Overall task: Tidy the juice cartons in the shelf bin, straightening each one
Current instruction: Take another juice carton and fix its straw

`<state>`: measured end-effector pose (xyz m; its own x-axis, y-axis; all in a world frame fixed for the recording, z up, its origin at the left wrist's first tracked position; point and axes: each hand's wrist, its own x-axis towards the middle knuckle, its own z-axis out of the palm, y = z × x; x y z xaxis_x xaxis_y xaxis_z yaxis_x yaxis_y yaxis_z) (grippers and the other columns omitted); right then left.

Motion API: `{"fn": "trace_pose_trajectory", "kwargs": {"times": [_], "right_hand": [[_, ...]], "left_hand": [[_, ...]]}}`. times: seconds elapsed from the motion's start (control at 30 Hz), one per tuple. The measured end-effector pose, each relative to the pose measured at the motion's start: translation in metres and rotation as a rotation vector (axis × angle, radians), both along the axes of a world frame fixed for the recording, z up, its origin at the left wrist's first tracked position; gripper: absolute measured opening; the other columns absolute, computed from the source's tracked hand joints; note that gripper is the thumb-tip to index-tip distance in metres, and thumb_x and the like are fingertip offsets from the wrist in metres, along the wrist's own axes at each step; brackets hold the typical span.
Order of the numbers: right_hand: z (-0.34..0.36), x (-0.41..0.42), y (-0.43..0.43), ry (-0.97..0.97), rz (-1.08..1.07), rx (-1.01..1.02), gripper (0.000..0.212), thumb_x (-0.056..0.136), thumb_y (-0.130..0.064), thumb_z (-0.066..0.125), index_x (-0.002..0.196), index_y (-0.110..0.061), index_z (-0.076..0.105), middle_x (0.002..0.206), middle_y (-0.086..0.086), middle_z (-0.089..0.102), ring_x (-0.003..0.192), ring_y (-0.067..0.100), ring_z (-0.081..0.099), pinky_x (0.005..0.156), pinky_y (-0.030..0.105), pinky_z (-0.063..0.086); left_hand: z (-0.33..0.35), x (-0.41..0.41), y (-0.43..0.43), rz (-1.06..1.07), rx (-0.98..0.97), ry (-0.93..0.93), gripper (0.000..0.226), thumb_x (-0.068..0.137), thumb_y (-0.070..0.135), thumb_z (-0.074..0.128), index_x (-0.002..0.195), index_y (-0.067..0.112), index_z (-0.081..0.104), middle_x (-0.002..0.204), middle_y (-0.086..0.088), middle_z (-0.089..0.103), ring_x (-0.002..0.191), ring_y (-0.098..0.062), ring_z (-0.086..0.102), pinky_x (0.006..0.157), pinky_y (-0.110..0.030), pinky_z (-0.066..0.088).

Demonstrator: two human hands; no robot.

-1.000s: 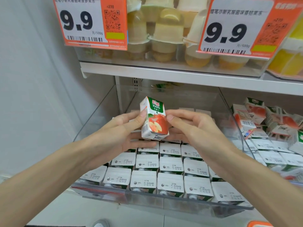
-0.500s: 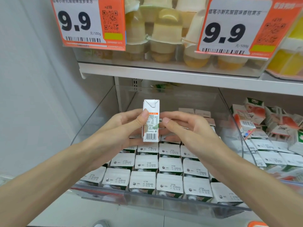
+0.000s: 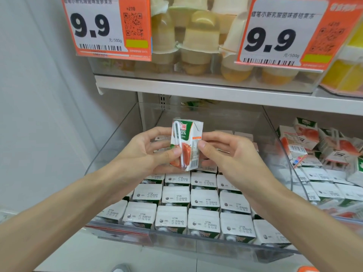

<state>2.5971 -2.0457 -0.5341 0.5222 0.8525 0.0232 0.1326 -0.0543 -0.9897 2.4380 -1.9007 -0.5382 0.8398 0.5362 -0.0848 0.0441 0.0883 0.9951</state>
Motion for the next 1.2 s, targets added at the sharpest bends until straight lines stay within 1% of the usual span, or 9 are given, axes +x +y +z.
{"fn": "trace_pose_trajectory", "kwargs": {"times": [0.17,0.33,0.5,0.6,0.67,0.77,0.9,1.07,1.2], "right_hand": [[0.001,-0.002,0.003,-0.074,0.039,-0.022,0.023,0.104,-0.033,0.064,0.124,-0.033,0.075,0.111,-0.019,0.079,0.102,-0.006,0.072,0.08,0.01,0.056],[0.001,-0.002,0.0,-0.147,0.048,-0.085,0.035,0.094,-0.042,0.075,0.129,-0.042,0.071,0.114,-0.017,0.076,0.107,-0.002,0.071,0.097,0.025,0.056],[0.002,-0.001,0.001,0.058,-0.023,-0.035,0.029,0.104,-0.034,0.066,0.132,-0.039,0.067,0.104,-0.014,0.081,0.097,-0.001,0.075,0.08,0.012,0.056],[0.002,-0.001,0.005,0.196,-0.064,-0.032,0.031,0.106,-0.034,0.062,0.137,-0.035,0.059,0.1,-0.002,0.083,0.096,0.017,0.08,0.094,0.034,0.061],[0.001,-0.002,0.007,0.227,-0.071,-0.043,0.029,0.107,-0.034,0.061,0.136,-0.034,0.059,0.098,0.001,0.083,0.094,0.02,0.08,0.095,0.037,0.061],[0.002,-0.003,0.006,0.238,-0.065,-0.064,0.028,0.106,-0.033,0.062,0.134,-0.033,0.06,0.094,0.003,0.083,0.088,0.02,0.08,0.091,0.036,0.062],[0.004,-0.004,0.006,0.3,-0.04,-0.079,0.03,0.106,-0.03,0.062,0.136,-0.031,0.059,0.089,0.011,0.082,0.079,0.022,0.078,0.08,0.034,0.062],[0.002,-0.001,0.01,0.39,-0.021,-0.115,0.025,0.108,-0.027,0.059,0.126,-0.016,0.072,0.083,0.011,0.078,0.068,0.018,0.069,0.069,0.028,0.057],[0.001,0.001,0.008,0.355,0.029,-0.12,0.028,0.108,-0.027,0.057,0.115,-0.01,0.078,0.083,0.012,0.076,0.072,0.019,0.067,0.072,0.029,0.057]], "left_hand": [[-0.002,0.002,0.001,0.079,0.033,-0.004,0.056,0.086,0.003,0.079,0.137,0.015,0.062,0.125,-0.006,0.076,0.112,-0.03,0.076,0.087,-0.048,0.066],[-0.004,0.001,0.002,0.067,0.103,0.023,0.054,0.086,0.007,0.08,0.136,0.018,0.064,0.127,-0.001,0.076,0.116,-0.027,0.075,0.094,-0.046,0.063],[0.0,-0.001,0.002,-0.03,0.139,-0.001,0.065,0.089,0.014,0.084,0.147,0.024,0.056,0.138,0.002,0.07,0.123,-0.026,0.071,0.111,-0.054,0.051],[0.002,-0.001,0.0,-0.049,0.169,-0.01,0.075,0.091,0.021,0.082,0.153,0.043,0.045,0.139,0.004,0.07,0.121,-0.024,0.072,0.107,-0.05,0.055],[0.002,-0.001,-0.003,-0.044,0.245,-0.005,0.075,0.091,0.018,0.078,0.152,0.049,0.046,0.135,0.004,0.071,0.119,-0.023,0.073,0.096,-0.042,0.062],[0.002,-0.001,-0.006,-0.009,0.346,-0.01,0.065,0.091,0.02,0.077,0.145,0.049,0.056,0.131,0.001,0.07,0.113,-0.024,0.075,0.087,-0.037,0.065],[0.003,0.001,-0.007,0.013,0.307,-0.033,0.049,0.096,0.03,0.066,0.144,0.04,0.061,0.13,0.003,0.072,0.106,-0.024,0.076,0.088,-0.041,0.065],[-0.001,-0.001,-0.004,-0.035,0.395,0.018,0.074,0.082,0.021,0.085,0.146,0.045,0.058,0.126,0.002,0.069,0.103,-0.016,0.075,0.092,-0.037,0.064],[-0.005,0.002,-0.002,0.039,0.499,-0.028,0.074,0.069,0.03,0.089,0.138,0.045,0.065,0.11,0.004,0.072,0.094,-0.016,0.074,0.093,-0.028,0.06]]}}
